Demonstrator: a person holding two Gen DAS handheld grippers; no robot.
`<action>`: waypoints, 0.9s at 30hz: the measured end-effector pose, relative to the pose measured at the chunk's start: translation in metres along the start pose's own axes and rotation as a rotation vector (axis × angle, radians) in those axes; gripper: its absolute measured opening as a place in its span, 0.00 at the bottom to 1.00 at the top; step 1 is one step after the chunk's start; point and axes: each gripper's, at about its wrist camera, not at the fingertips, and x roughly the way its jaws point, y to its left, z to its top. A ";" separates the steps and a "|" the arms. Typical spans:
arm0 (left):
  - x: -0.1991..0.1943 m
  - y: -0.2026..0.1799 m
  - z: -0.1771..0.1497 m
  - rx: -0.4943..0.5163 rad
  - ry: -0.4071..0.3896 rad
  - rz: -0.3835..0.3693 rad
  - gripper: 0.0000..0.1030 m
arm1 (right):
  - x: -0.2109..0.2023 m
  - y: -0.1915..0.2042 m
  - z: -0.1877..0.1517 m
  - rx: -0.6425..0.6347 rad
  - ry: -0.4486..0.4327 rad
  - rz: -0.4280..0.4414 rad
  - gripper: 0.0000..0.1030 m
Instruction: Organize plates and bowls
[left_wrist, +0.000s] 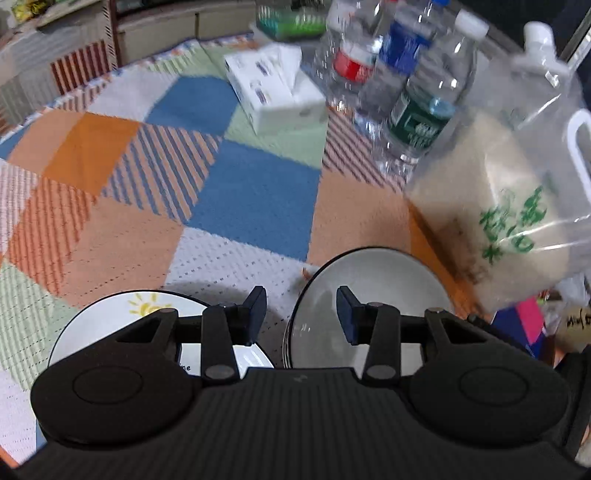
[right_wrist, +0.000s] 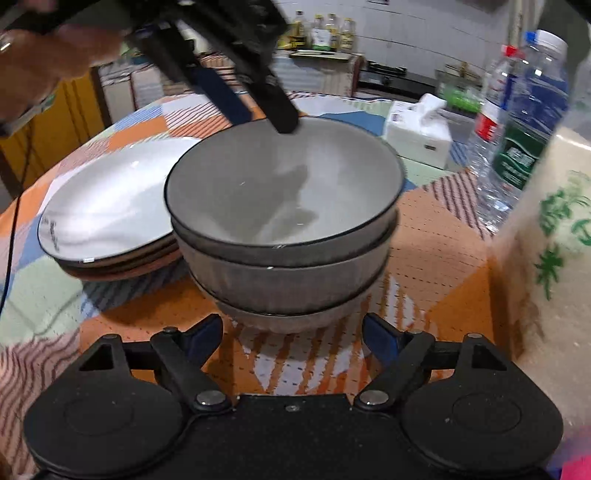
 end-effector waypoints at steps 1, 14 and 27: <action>0.006 0.001 0.001 0.005 0.021 -0.004 0.38 | 0.004 0.000 0.000 0.001 -0.006 -0.003 0.85; 0.030 0.000 -0.006 0.028 0.065 -0.072 0.31 | 0.021 -0.006 -0.009 0.032 -0.091 -0.018 0.99; 0.018 -0.015 -0.014 0.082 0.040 -0.023 0.31 | 0.032 0.000 0.007 -0.009 -0.093 0.023 0.95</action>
